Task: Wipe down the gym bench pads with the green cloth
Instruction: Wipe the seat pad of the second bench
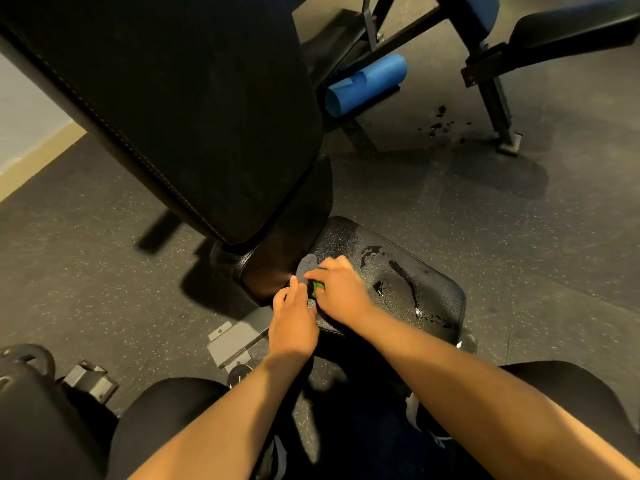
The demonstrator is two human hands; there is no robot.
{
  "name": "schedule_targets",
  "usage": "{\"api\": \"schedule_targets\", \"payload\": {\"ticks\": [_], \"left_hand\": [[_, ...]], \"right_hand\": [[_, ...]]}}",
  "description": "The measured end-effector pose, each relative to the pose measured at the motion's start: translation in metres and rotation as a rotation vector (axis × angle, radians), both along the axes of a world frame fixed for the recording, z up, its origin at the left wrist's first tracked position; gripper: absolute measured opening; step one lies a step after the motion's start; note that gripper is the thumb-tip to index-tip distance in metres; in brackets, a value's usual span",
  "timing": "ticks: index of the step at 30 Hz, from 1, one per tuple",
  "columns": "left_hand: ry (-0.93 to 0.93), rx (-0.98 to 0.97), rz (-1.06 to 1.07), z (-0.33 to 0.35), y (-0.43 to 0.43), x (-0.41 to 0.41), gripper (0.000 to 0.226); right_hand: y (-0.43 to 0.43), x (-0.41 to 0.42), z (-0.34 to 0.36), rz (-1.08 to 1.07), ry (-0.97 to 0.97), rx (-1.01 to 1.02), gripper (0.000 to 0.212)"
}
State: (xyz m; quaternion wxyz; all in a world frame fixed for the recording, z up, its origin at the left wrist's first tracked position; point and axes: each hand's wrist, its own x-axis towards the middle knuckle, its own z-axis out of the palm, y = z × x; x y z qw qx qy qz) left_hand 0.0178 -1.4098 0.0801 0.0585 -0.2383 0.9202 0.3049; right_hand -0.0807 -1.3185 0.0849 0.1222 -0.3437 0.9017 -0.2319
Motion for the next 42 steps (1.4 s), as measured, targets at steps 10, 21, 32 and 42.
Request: {"api": "schedule_targets", "payload": {"ticks": [10,21,32,42], "left_hand": [[0.004,-0.035,0.014,-0.006,0.000,0.000,0.055],[0.070,0.019,-0.043,-0.003,-0.011,0.005,0.060],[0.114,0.240,0.363,0.004,-0.020,0.039,0.041],[0.076,0.865,0.733,0.000,-0.031,0.035,0.044]], "right_hand": [[-0.006,-0.086,0.012,-0.302,-0.022,0.097,0.056],[-0.020,0.001,0.002,-0.116,-0.104,-0.028,0.040],[-0.001,-0.002,0.015,-0.197,-0.102,-0.018,0.051],[-0.032,0.050,0.008,-0.166,-0.214,-0.013,0.052]]}}
